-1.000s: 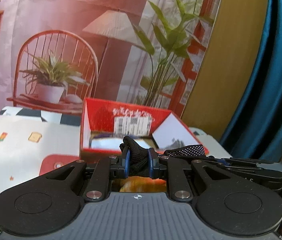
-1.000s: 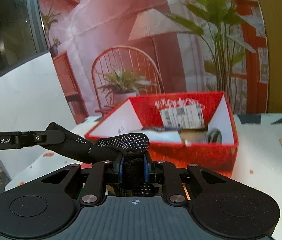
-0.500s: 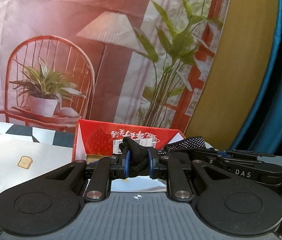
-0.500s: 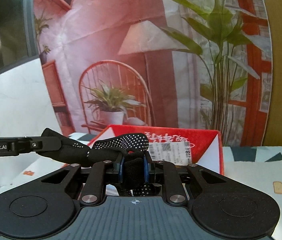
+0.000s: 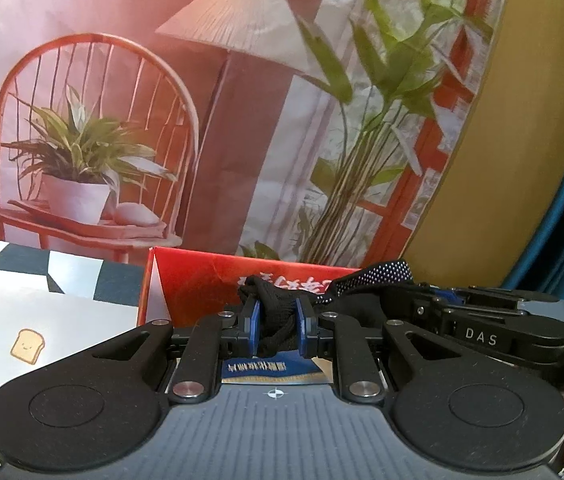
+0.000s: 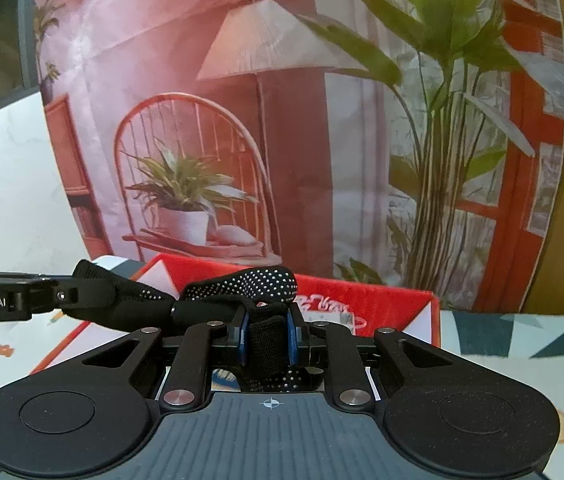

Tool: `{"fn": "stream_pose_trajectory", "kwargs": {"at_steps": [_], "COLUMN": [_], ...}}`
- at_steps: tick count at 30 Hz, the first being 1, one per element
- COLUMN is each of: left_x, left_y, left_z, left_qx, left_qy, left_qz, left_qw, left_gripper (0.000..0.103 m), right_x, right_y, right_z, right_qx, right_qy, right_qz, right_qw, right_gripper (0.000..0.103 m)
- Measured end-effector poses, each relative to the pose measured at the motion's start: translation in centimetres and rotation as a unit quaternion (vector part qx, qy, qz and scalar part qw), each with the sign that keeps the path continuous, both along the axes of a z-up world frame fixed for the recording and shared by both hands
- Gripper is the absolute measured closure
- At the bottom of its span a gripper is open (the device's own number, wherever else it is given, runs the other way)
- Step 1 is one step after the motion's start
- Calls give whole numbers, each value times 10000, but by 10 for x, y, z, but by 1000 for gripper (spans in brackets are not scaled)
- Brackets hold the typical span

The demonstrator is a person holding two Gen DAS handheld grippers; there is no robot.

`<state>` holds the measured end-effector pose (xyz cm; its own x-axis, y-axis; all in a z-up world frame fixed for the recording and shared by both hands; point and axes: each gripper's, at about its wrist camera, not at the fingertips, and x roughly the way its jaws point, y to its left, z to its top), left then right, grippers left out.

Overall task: Organize soft objects
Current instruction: 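Lift the black dotted cloth with both tools and carry it over the red box, then open both tools to drop the black cloth into the red box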

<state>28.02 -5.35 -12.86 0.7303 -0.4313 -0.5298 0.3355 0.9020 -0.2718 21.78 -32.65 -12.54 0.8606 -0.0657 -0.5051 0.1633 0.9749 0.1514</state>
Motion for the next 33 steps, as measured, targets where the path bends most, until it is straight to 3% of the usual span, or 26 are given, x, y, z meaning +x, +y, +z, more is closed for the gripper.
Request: {"fn": "stream_pose_trajectory", "kwargs": {"at_steps": [9,18,21,23,28,33], "left_x": [25,28,28,27,20,7], "left_y": [1,-7,-9,-7,-2,3], "left_z": [-9,-18,-19,-18,-11,-2], "left_qx": [64,462,656,750,799,900], "left_qy": [126,173,167,116,35,-65], "left_qz": [-13,-80,-33,41,126,168], "left_qw": [9999,9987,9977,9971,9967,9958], "left_gripper": [84,82,72,53,51,40], "right_x": [33,39,37,35,27,14], "right_y": [-8,-8,-9,-11,-10,-6], "right_z": [-7,-21,-22,-20,-15,-9], "right_qx": [-193,-125,-123,-97,-111,-123], "right_qy": [298,689,745,749,763,769], "right_qz": [56,10,-91,-156,-189,-259], "right_qw": [9994,9975,9971,9970,9968,9966], "right_gripper": [86,83,73,70,54,36]}}
